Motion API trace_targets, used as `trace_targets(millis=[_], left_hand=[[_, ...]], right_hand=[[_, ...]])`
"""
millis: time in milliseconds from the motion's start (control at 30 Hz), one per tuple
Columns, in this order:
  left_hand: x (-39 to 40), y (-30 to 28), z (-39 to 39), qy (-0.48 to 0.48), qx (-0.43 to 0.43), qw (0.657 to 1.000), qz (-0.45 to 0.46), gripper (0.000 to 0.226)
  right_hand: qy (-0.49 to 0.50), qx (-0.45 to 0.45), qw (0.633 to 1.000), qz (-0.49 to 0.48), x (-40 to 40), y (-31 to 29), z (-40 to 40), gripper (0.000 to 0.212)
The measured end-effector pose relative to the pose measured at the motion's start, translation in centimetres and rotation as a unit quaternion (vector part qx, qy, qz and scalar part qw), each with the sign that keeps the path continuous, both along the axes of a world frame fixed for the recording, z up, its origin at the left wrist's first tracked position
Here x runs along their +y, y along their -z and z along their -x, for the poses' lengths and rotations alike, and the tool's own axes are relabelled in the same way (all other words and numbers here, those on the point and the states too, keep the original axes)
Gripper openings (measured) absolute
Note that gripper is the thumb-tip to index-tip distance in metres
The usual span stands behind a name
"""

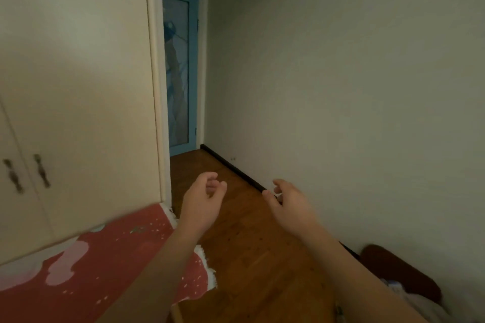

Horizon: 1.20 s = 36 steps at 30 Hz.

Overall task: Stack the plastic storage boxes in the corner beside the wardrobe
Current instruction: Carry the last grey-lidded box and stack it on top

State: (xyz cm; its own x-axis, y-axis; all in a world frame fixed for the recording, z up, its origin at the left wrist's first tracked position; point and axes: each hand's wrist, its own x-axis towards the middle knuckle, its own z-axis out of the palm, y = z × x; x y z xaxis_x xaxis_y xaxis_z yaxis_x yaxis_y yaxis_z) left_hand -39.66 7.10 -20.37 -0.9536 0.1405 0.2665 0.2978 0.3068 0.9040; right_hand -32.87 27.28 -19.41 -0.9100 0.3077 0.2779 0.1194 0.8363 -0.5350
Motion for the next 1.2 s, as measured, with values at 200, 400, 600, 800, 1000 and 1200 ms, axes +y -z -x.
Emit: trace_targets(millis=[200,400,600,800,1000,1200], left_hand=[[3.9,0.0,7.6,0.011,-0.007,1.0,0.018,0.039],[7.3,1.2,12.5,0.015,-0.013,0.999,0.041,0.038],[9.9,3.9,16.9,-0.018,-0.039,0.997,0.069,0.036],[14.8,6.5,22.3,-0.073,-0.058,0.991,0.097,0.034],[20.7,8.7,26.7,-0.119,-0.1,0.981,0.117,0.037],[23.7,8.5,31.0,-0.168,-0.103,0.974,0.11,0.034]], right_hand=[[0.014,0.004,1.0,-0.026,4.4,-0.7,7.2,0.058],[0.02,-0.003,1.0,-0.011,8.7,0.8,12.1,0.059],[-0.003,-0.018,1.0,0.005,12.4,3.3,17.2,0.061],[-0.038,-0.035,0.998,0.031,18.2,6.2,25.2,0.062],[-0.1,-0.073,0.992,0.032,24.4,7.9,32.6,0.064],[-0.149,-0.099,0.983,0.039,27.6,8.9,39.4,0.065]])
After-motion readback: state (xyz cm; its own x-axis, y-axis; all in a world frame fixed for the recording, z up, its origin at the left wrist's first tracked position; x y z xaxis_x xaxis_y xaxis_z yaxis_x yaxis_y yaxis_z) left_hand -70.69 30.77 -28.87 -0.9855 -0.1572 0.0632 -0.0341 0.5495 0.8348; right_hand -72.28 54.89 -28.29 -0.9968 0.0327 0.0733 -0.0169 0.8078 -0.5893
